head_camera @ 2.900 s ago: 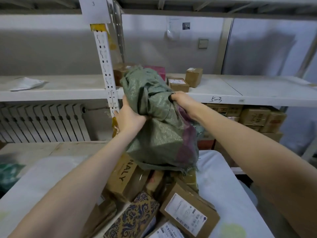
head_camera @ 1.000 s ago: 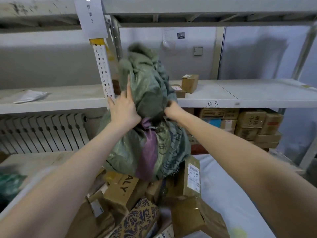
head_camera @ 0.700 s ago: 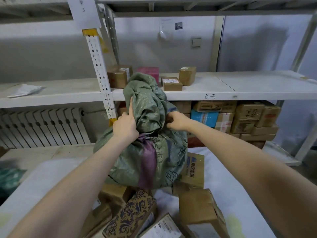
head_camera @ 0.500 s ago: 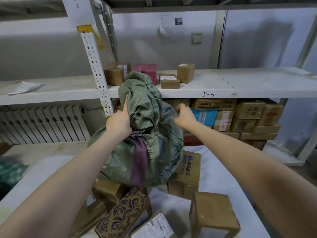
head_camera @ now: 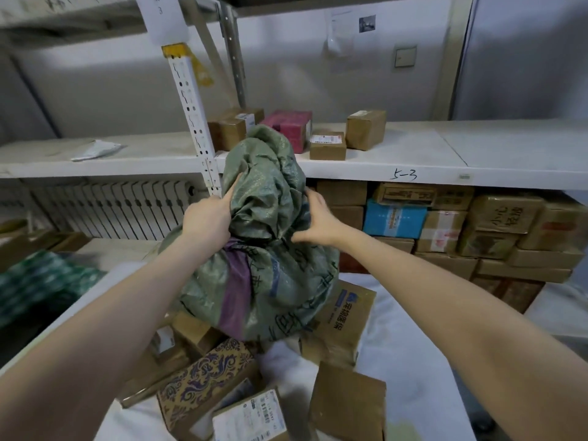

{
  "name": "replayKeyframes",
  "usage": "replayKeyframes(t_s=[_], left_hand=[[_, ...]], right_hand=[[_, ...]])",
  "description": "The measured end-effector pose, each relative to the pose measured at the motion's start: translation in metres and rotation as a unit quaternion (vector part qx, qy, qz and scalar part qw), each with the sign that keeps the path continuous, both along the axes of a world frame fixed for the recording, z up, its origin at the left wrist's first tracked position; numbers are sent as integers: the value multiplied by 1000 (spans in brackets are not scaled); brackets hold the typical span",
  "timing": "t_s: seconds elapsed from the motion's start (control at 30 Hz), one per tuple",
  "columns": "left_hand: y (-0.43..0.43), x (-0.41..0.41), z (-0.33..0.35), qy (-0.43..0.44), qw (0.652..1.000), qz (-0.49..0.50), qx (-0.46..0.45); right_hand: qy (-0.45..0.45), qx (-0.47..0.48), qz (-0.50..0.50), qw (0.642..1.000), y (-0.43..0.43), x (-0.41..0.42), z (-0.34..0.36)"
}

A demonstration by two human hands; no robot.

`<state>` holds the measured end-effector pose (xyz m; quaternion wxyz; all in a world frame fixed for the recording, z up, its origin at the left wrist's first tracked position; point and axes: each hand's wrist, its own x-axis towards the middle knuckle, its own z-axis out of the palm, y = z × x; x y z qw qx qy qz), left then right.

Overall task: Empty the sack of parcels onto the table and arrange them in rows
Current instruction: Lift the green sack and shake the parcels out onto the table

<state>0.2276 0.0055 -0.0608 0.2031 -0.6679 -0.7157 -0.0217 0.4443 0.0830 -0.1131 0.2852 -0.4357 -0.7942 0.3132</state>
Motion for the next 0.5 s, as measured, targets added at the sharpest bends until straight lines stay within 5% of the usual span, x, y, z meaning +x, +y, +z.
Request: replayKeyframes(t_s=[0.1,0.27,0.4,0.5], left_hand=[[0,3,17,50,999,-17,10],[-3,0,50,140,985,-99,26],[2,-5,70,211,971,-110,-13],[13,-7,56,217,966,-74,-117]], right_hand=[[70,28,-19,997,-2,-12,16],[105,240,-52,964,-5,-17,41],[16,313,-43,949,-14,-29,42],[-160,275,1,948,-19,-49,38]])
